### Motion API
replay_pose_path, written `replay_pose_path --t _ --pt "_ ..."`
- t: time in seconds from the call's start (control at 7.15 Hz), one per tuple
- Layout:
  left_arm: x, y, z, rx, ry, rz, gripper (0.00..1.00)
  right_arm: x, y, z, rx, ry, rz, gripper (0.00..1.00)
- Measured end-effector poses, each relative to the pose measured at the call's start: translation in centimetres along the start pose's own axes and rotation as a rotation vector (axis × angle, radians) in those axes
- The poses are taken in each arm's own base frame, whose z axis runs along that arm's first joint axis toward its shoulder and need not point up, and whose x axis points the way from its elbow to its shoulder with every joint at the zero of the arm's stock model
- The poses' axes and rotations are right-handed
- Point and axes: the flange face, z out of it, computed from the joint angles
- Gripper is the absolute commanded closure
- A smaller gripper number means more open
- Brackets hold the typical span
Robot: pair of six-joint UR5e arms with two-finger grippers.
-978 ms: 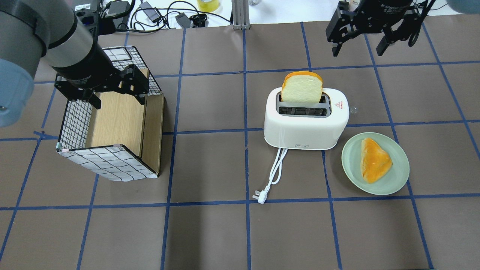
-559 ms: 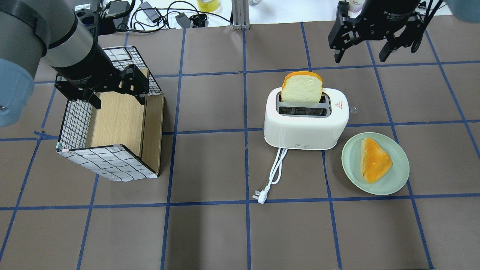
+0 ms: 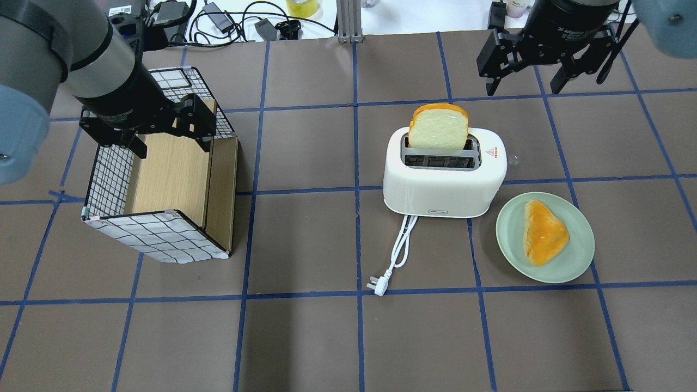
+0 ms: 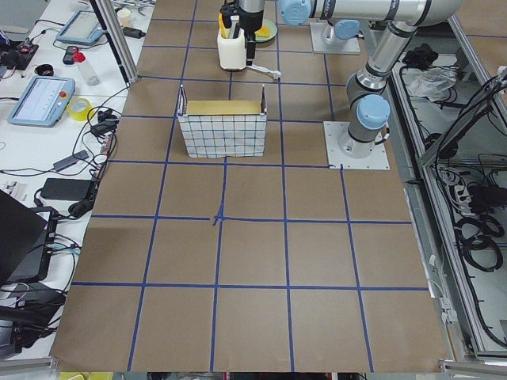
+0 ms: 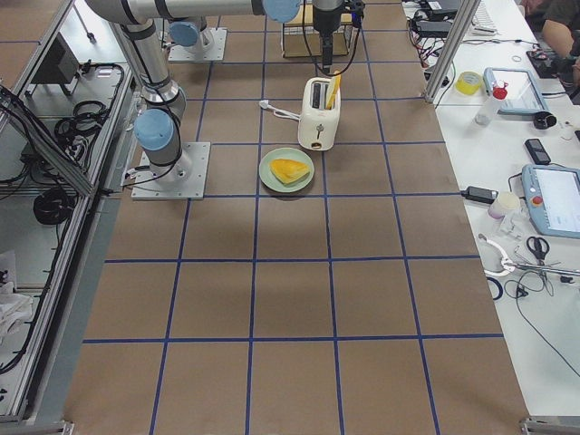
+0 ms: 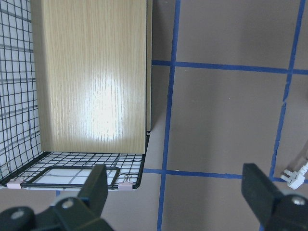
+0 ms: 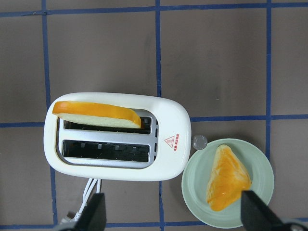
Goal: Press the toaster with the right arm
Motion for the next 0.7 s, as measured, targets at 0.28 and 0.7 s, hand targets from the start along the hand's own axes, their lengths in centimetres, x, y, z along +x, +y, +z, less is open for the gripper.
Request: replay_pose_path --t 0.28,0.7 --pt "0.0 0.01 -0.02 0.0 0.0 0.0 0.0 0.04 0.02 -0.02 0.002 0.015 0.004 0.0" --pt "0.0 0.01 -0.02 0.001 0.0 0.0 0.0 -0.09 0.02 0.04 0.0 0.004 0.009 0.0"
